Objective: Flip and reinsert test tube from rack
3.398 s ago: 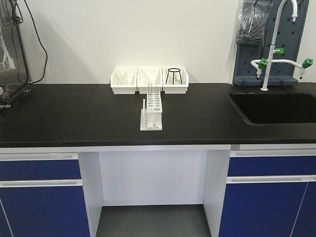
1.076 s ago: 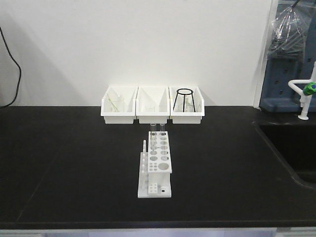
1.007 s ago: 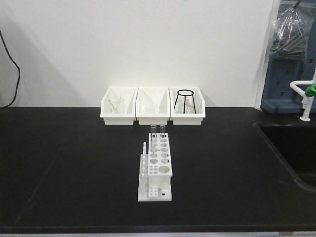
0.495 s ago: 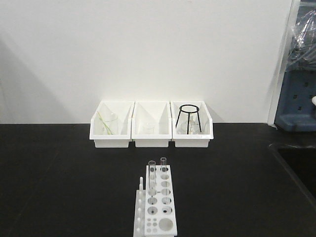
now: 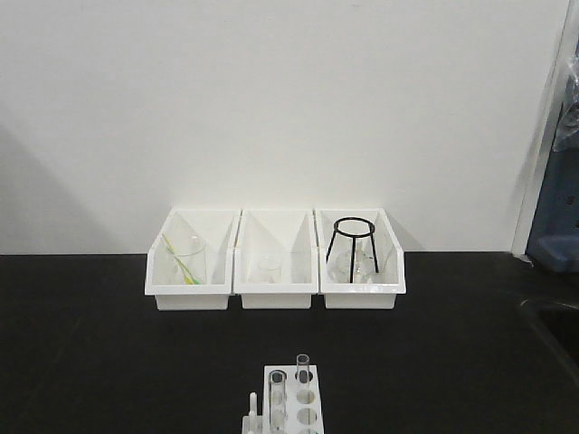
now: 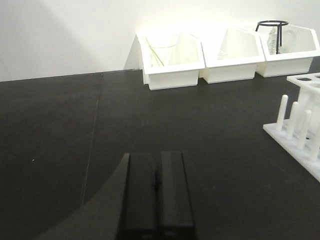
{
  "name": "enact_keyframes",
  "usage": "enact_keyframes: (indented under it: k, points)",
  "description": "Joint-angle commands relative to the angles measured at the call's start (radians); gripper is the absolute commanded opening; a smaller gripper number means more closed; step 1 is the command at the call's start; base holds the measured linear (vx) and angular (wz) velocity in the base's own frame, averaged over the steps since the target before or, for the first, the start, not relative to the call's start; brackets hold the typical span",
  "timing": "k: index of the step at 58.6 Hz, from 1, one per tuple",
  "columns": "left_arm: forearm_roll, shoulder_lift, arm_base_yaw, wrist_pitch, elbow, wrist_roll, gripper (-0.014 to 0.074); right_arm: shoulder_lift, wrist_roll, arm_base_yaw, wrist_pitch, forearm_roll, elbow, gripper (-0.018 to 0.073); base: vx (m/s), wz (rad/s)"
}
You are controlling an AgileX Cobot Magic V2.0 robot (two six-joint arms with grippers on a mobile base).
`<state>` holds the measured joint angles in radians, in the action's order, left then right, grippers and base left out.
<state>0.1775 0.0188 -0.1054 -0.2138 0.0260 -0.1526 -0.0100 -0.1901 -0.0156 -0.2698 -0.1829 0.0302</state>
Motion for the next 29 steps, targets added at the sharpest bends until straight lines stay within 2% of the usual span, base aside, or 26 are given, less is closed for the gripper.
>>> enact_keyframes:
  k: [1, 19, 29]
  points:
    - [-0.005, 0.008, 0.000, 0.078, -0.004, -0.009, -0.0006, -0.014, 0.010, 0.002, 0.075, -0.005, 0.002, -0.0011, 0.16, -0.02]
    - [-0.005, 0.008, 0.000, 0.078, -0.004, -0.009, -0.0006, -0.014, 0.010, 0.002, 0.075, -0.005, 0.002, -0.0011, 0.08, -0.01]
    - [-0.005, 0.008, 0.000, 0.078, -0.004, -0.009, -0.0006, -0.014, 0.104, 0.002, 0.078, -0.102, 0.002, -0.0011, 0.00, 0.01]
